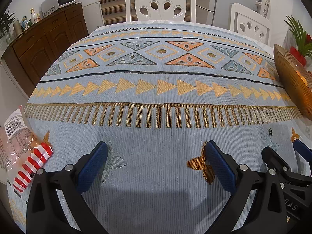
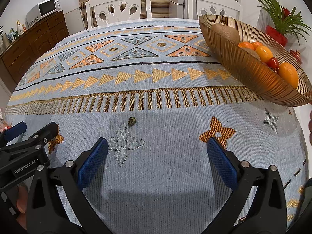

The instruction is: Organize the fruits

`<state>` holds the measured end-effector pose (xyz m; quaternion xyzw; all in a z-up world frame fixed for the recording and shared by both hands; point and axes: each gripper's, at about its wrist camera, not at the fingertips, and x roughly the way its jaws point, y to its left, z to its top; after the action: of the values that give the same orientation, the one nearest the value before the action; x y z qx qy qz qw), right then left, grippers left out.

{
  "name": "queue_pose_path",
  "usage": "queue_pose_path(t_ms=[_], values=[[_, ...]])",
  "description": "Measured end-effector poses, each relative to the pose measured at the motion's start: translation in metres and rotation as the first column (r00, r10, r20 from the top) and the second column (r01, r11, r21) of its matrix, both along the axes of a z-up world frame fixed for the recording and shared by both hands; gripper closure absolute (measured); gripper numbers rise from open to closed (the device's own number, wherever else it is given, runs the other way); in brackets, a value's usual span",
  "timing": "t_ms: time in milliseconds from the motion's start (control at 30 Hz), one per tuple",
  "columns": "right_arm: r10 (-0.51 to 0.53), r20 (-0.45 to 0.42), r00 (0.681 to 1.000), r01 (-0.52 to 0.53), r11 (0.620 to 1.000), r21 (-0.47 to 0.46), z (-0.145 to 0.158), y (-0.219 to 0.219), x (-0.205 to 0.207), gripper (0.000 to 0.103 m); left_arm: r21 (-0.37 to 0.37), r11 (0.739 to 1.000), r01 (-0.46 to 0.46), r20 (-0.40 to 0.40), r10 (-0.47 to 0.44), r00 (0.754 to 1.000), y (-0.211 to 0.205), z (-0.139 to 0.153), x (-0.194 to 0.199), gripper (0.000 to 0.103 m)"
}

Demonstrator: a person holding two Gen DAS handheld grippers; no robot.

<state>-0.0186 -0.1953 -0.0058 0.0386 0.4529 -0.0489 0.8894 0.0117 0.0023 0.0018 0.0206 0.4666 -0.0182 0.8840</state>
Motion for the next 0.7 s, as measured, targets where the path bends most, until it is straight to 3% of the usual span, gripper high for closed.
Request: queue_pose_path(t_ms=[700], values=[[0.000,0.000,1.000,0.000,1.000,0.000,0.0000,0.0001,0.0000,0.003,0.005,1.000,0.005,0.003,-0.005,1.000,-0.0008,-0.0008,0.0011,0.005]])
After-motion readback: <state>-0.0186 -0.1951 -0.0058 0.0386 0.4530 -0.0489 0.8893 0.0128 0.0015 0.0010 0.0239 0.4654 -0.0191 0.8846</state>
